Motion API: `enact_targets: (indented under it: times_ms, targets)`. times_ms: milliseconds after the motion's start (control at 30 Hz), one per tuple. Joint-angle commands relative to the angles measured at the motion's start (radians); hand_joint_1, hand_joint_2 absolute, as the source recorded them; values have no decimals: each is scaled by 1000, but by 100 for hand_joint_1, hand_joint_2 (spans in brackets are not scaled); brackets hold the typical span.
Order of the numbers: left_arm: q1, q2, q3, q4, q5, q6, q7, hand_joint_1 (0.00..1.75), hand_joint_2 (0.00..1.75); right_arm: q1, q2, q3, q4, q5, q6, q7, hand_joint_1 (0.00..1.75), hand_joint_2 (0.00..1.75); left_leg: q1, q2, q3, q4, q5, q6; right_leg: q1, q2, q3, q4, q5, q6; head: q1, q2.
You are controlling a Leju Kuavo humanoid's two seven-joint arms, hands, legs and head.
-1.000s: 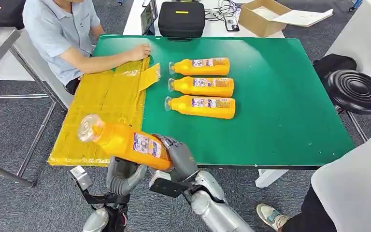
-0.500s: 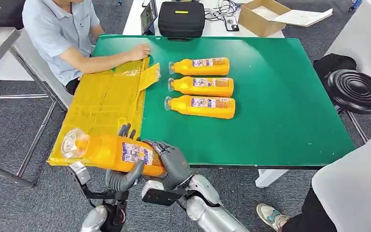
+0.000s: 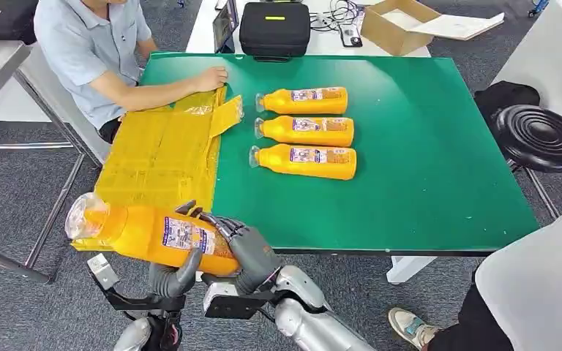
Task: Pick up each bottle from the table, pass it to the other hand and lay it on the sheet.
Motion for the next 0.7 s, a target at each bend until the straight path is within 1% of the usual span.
enact_targets:
  times_ms: [33, 67, 167, 200, 267, 300, 367, 400, 467, 500, 567, 600, 633, 667, 700]
  targets:
    - [-52, -16, 14, -4, 73, -45, 58, 175, 175, 41, 10, 61, 70, 9, 41, 9, 0, 0, 1, -3, 3, -1, -1, -1, 1, -3, 4, -1, -1, -1, 0, 0]
    - [-51, -18, 21, -7, 86, -47, 67, 175, 175, 42, 10, 60, 70, 9, 42, 10, 0, 0, 1, -3, 6, -1, -2, -1, 1, -4, 7, -1, -3, -2, 0, 0]
    - [-51, -29, 54, -20, 131, -48, 87, 175, 175, 52, 11, 46, 72, 7, 25, 3, 0, 0, 1, -2, 3, -1, 0, -1, 1, -3, 3, -1, -1, -1, 0, 0]
    - [-52, -25, 62, -21, 150, -51, 102, 175, 175, 58, 12, 45, 70, 14, 6, 1, 0, 0, 1, -3, 5, -1, -1, -1, 1, -4, 6, -1, -3, -2, 0, 0]
    - [-52, -25, 62, -21, 150, -51, 102, 175, 175, 58, 12, 45, 70, 14, 6, 1, 0, 0, 1, -3, 2, -1, 0, -1, 1, -3, 3, -1, -1, -1, 0, 0]
    - [-52, -25, 62, -21, 150, -51, 102, 175, 175, 58, 12, 45, 70, 14, 6, 1, 0, 0, 1, -4, 5, -1, -1, -1, 1, -4, 6, -1, -3, -2, 0, 0]
    - [-52, -25, 62, -21, 150, -51, 102, 175, 175, 58, 12, 45, 70, 14, 6, 1, 0, 0, 0, -3, 3, -1, 0, 0, 1, -3, 3, -1, -1, -1, 0, 0]
    - [-52, -25, 62, -21, 150, -51, 102, 175, 175, 58, 12, 45, 70, 14, 6, 1, 0, 0, 1, -4, 5, -1, -1, -1, 1, -4, 7, -1, -3, -2, 0, 0]
    - [-52, -25, 62, -21, 150, -51, 102, 175, 175, 58, 12, 45, 70, 14, 6, 1, 0, 0, 1, -3, 3, -1, 0, 0, 1, -4, 4, -1, -1, -1, 0, 0]
    - [-53, -28, 73, -21, 165, -48, 112, 175, 175, 65, 10, 42, 62, 32, -39, 1, 0, 0, 1, -4, 5, -1, -1, -1, 1, -5, 6, -1, -3, -2, 0, 0]
    - [-67, -31, 94, -15, 168, -16, 135, 175, 175, 74, 10, 43, 47, 65, -112, 1, 0, 0, 1, -3, 3, -1, 0, -1, 1, -3, 4, -1, -1, -1, 0, 0]
    - [-75, -28, 100, -12, 161, 2, 143, 175, 175, 81, 7, 41, 33, 79, -147, 1, 0, 0, 1, -4, 5, -1, -1, -1, 1, -5, 7, -1, -3, -2, 0, 0]
    - [-87, -22, 109, 1, 132, 58, 162, 175, 175, 94, -4, 49, 8, 102, -202, 1, 0, 0, 1, -4, 4, -1, -1, -1, 1, -5, 6, -1, -2, -2, 0, 0]
    - [-101, -15, 113, 18, 116, 123, 197, 175, 175, 104, -14, 51, -4, 101, -230, 1, 0, 0, 1, -4, 3, -1, 0, -1, 1, -4, 4, -1, -1, -1, 0, 0]
    - [-120, -5, 113, 40, 93, 161, 198, 175, 175, 111, -27, 61, -19, 102, -255, 1, 0, 0, 1, -5, 5, -1, -1, -1, 1, -5, 6, -1, -2, -2, 0, 0]
